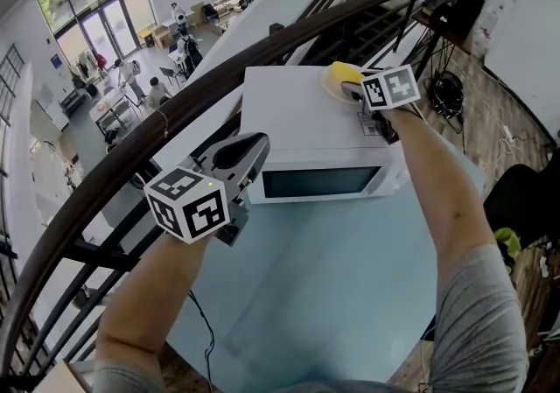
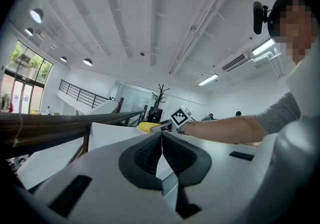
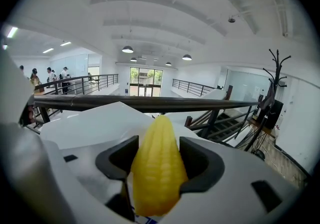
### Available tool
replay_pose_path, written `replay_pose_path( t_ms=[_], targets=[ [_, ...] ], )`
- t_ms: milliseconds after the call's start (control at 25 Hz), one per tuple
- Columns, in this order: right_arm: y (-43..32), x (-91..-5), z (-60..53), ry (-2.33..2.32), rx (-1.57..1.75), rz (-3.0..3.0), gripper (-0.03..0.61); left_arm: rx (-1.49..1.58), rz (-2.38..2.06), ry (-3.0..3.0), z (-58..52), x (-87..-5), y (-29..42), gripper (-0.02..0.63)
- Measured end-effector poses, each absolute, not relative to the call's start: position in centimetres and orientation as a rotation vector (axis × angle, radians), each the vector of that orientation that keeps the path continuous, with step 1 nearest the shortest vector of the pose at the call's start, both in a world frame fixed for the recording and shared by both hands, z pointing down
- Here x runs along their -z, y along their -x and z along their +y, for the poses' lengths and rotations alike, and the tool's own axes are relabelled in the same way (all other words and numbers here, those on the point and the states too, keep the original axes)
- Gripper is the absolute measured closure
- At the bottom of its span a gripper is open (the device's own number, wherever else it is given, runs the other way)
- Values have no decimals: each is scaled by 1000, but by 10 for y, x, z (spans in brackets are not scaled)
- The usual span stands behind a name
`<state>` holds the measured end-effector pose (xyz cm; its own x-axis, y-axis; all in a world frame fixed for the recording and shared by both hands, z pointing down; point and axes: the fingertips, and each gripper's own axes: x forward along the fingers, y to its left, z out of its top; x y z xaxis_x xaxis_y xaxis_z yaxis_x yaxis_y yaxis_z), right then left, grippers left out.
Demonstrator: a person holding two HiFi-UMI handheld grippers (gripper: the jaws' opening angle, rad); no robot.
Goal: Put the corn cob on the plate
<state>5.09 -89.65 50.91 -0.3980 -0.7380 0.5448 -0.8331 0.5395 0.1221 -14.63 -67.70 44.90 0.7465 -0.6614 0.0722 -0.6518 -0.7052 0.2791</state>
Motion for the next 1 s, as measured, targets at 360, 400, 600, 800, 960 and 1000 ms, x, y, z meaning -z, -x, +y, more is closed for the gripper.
replay_pose_path(
  t_ms=[360, 400, 600, 800, 960, 1000],
  targets=[
    [-51, -509, -898, -1271, -225, -2232, 316, 51, -1027, -2656, -678, -451, 148, 595],
    [-51, -509, -898, -1272, -223, -2231, 316, 51, -1027, -2656, -678, -451, 148, 595],
    [-49, -506, -896, -1271, -222, -2241, 297, 49, -1028, -2661, -678, -448, 149, 595],
    [-49, -494, -893, -1288, -199, -2277, 278, 35, -1047, -2661, -678, -448, 152, 595],
    [-53, -479, -889, -1327, -164, -2314, 272, 26, -1069, -2661, -678, -448, 153, 595],
    [-54, -476, -888, -1331, -162, -2323, 272, 25, -1074, -2663, -679, -447, 153, 595]
  ],
)
